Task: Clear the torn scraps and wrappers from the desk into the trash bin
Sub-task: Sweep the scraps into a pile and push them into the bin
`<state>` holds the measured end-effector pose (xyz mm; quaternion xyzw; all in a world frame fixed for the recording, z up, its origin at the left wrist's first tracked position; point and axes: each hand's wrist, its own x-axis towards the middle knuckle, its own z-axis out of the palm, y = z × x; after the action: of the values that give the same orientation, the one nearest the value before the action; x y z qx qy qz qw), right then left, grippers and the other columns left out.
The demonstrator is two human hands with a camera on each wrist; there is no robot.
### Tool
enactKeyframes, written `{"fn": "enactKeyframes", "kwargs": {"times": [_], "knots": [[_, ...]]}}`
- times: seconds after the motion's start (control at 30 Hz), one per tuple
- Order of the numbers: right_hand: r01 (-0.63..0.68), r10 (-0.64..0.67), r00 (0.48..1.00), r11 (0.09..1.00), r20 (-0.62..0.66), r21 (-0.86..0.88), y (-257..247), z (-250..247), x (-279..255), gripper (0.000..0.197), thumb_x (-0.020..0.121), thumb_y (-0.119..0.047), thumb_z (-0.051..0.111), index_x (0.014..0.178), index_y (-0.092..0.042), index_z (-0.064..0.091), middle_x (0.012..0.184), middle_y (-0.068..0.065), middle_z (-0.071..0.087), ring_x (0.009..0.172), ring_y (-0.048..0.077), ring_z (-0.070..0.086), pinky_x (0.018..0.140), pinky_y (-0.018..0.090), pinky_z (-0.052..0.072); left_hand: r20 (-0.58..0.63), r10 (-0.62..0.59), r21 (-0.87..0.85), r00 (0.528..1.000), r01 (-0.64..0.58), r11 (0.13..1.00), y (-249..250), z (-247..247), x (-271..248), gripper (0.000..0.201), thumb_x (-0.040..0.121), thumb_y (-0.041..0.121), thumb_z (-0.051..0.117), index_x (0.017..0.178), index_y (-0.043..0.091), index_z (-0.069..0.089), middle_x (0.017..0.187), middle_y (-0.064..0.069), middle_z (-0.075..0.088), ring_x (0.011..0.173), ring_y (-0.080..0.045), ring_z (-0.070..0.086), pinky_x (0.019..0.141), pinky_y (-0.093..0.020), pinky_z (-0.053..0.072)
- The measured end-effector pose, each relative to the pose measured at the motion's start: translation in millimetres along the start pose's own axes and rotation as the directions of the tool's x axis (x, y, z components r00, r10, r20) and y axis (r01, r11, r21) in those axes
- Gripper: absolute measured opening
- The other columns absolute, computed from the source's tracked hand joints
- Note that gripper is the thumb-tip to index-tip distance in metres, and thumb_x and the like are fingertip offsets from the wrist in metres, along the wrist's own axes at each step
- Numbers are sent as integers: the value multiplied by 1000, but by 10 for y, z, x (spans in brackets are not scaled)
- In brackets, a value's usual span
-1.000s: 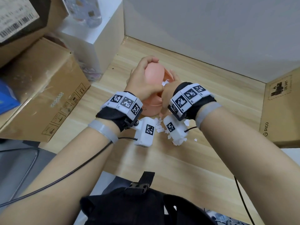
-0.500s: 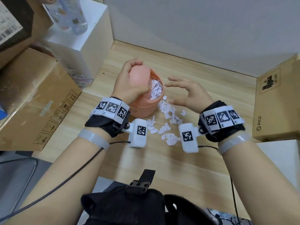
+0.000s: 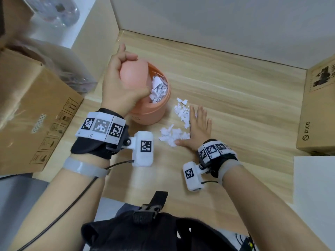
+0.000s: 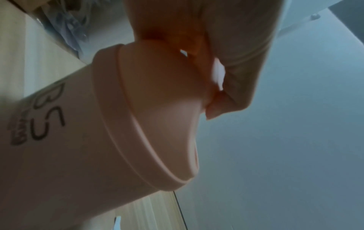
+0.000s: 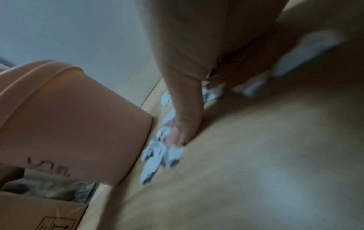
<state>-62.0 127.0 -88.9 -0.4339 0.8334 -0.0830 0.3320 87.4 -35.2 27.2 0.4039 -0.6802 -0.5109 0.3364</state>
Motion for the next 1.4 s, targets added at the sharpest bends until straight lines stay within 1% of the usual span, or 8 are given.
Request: {"fn": "enactKeyframes", "kwargs": {"times": [0.17, 0.33, 0.53, 0.7, 0.83, 1.07, 1.2, 1.4], "knots": [[126, -118, 991, 979, -56, 163, -236, -127, 416, 76, 84, -41, 51, 144, -28, 7, 158, -1, -2, 144, 18, -11, 114, 41, -11, 18, 6, 51, 1000, -7, 999, -10, -78, 13, 56, 48, 17, 67, 97, 37, 45, 151, -1, 29, 131, -3, 36, 98, -10, 34], [216, -211, 972, 976, -106, 40, -432, -102, 404, 68, 62, -56, 63, 123, -31, 48, 140, -3, 36, 134, 18, 24, 107, 39, 15, 17, -6, 10, 1000, 6, 1000, -20, -72, 14, 58, 51, 5, 66, 100, 30, 46, 152, -3, 28, 132, -2, 35, 95, -6, 33], [328, -328, 941, 945, -83, -14, -304, 1, 235, 18, 78, -17, 61, 95, -19, 65, 117, 4, 51, 111, 26, 40, 83, 29, 21, 17, 4, 3, 1000, -4, 1000, -17, -62, 6, 58, 52, 3, 65, 102, 25, 46, 152, -5, 28, 135, -5, 33, 94, -2, 30], [284, -283, 959, 957, -33, 66, -53, -157, 23, 14, 79, -3, 57, 87, -8, 67, 102, 12, 57, 100, 32, 48, 84, 29, 31, 31, 11, -26, 999, -10, 1000, -6, -47, -16, 57, 51, 3, 63, 99, 30, 45, 152, -6, 28, 133, -3, 33, 95, -1, 29], [105, -104, 968, 994, -227, -7, -8, -396, -155, 10, 79, -31, 62, 88, -29, 66, 107, -7, 62, 109, 18, 45, 79, 29, 15, 48, 21, -41, 999, -19, 999, -2, -17, -39, 56, 50, 5, 62, 99, 28, 45, 151, -7, 29, 137, -9, 31, 90, 3, 28], [-115, 119, 992, 990, -49, 79, 131, -360, -299, 79, 62, -42, 78, 130, -38, 38, 129, 5, 29, 117, 26, 30, 94, 32, 33, 64, 8, -40, 998, -6, 999, -29, -6, -50, 56, 50, 7, 64, 99, 29, 46, 152, -3, 28, 130, 0, 33, 89, 3, 29], [48, -49, 999, 988, -7, -145, -74, -158, -208, 50, 73, -33, 68, 119, -33, 47, 126, 5, 33, 110, 29, 37, 83, 38, 44, 65, -3, -44, 998, 6, 999, -29, -8, -46, 56, 51, 6, 65, 99, 28, 46, 152, -4, 29, 131, -1, 33, 87, 4, 29], [134, -139, 986, 989, -87, -67, -8, -125, -199, 25, 73, 7, 55, 92, -8, 60, 95, 4, 42, 75, 25, 48, 64, 31, 40, 77, -10, -54, 997, 14, 998, 8, -5, -61, 54, 52, 5, 64, 96, 29, 46, 153, -5, 26, 138, -9, 29, 84, 7, 28]]}}
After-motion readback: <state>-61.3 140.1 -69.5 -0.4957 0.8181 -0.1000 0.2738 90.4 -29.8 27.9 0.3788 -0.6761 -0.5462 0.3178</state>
